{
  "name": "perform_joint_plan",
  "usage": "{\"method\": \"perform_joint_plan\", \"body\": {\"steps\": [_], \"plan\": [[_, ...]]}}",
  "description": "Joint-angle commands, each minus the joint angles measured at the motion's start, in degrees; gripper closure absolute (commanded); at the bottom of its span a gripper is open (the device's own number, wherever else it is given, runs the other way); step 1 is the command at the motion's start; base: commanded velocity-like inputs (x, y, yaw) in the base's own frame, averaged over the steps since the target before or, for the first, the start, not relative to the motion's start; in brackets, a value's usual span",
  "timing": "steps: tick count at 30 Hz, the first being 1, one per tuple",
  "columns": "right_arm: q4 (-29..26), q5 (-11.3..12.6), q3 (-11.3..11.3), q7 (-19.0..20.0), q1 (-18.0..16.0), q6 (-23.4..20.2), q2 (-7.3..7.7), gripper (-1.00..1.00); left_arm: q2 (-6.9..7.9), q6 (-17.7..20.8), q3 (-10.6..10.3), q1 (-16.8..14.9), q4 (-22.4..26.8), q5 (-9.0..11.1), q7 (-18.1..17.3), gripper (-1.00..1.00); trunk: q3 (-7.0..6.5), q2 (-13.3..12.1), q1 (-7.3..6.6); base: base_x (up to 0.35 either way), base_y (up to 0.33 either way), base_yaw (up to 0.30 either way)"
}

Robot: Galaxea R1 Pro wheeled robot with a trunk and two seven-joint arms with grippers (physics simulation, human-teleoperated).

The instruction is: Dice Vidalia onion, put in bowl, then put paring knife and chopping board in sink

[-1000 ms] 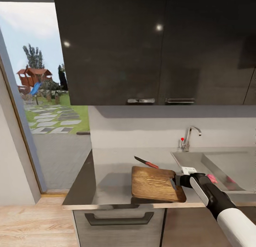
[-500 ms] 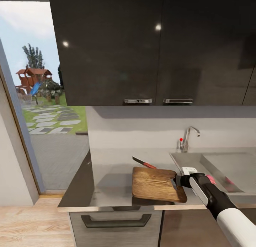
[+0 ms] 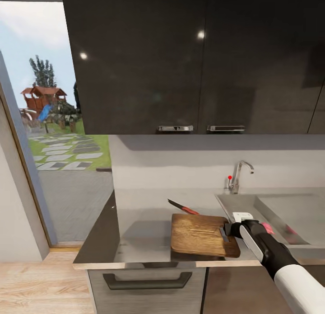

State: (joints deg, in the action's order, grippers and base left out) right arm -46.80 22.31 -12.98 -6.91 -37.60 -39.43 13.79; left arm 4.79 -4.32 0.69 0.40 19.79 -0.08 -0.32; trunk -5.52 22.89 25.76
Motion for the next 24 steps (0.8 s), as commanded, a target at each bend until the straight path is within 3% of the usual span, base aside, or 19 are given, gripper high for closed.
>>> {"method": "perform_joint_plan", "body": {"steps": [1, 24], "plan": [[-0.09, 0.53, -0.29, -0.73, -0.02, -0.13, 0.05, 1.00, -0.02, -0.08, 0.07, 0.04, 0.07, -0.01, -0.03, -1.00, 0.01, 0.03, 0.02, 0.000, 0.000, 0.000], [-0.09, 0.36, -0.45, -1.09, -0.02, -0.20, -0.42, 1.00, -0.12, -0.08, 0.01, 0.04, 0.07, -0.01, -0.03, -1.00, 0.01, 0.03, 0.02, 0.007, 0.000, 0.000]]}}
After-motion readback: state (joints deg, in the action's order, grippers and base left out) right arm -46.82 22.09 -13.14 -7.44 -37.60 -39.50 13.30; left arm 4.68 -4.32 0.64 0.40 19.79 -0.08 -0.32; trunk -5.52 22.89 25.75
